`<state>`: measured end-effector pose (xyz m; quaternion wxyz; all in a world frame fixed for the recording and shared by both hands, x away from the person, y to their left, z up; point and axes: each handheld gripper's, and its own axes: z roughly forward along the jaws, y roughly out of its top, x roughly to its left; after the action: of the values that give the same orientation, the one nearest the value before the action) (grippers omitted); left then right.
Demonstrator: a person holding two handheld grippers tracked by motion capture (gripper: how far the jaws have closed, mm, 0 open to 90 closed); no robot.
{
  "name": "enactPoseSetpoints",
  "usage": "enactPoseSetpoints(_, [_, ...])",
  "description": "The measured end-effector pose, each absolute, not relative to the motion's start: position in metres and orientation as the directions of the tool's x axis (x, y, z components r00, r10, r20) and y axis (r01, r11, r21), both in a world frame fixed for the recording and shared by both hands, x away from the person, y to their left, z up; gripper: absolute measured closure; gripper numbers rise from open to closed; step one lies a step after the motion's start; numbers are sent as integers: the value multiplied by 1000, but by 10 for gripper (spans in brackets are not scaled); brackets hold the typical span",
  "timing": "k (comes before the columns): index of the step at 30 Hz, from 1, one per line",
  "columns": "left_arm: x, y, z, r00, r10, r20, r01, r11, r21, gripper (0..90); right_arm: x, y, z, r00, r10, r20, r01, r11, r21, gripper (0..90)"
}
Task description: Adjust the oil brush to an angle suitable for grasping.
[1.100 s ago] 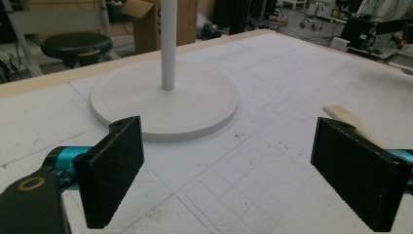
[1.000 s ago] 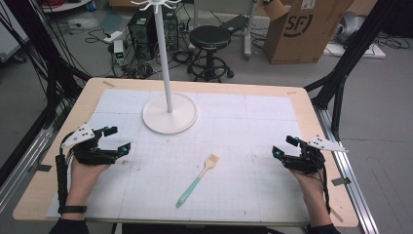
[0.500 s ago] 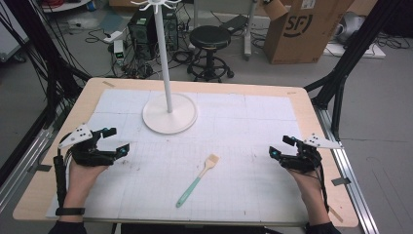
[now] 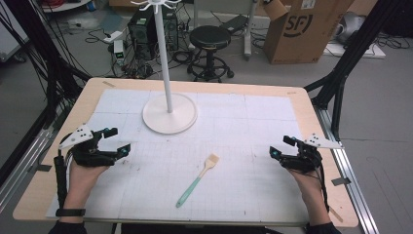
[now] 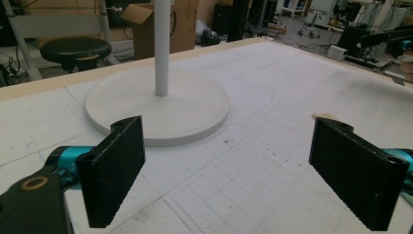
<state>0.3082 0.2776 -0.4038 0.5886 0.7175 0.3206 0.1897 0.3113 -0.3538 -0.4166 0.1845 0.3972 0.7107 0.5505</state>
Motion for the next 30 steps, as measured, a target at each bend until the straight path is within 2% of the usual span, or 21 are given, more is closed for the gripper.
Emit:
enactPoseSetpoints(12, [298, 253, -396, 747, 658, -94, 219, -110, 969, 150, 309, -352, -416, -627, 761, 166, 359, 94, 928, 155])
enactPoseSetpoints(17, [292, 235, -398, 776, 620, -117, 230, -104, 968, 182, 307, -352, -415, -625, 764, 160, 362, 101, 927, 155])
enactPoseSetpoints(30, [274, 181, -406, 850, 515, -112, 255, -215, 943, 331, 307, -351, -416, -625, 766, 152, 364, 113, 925, 155])
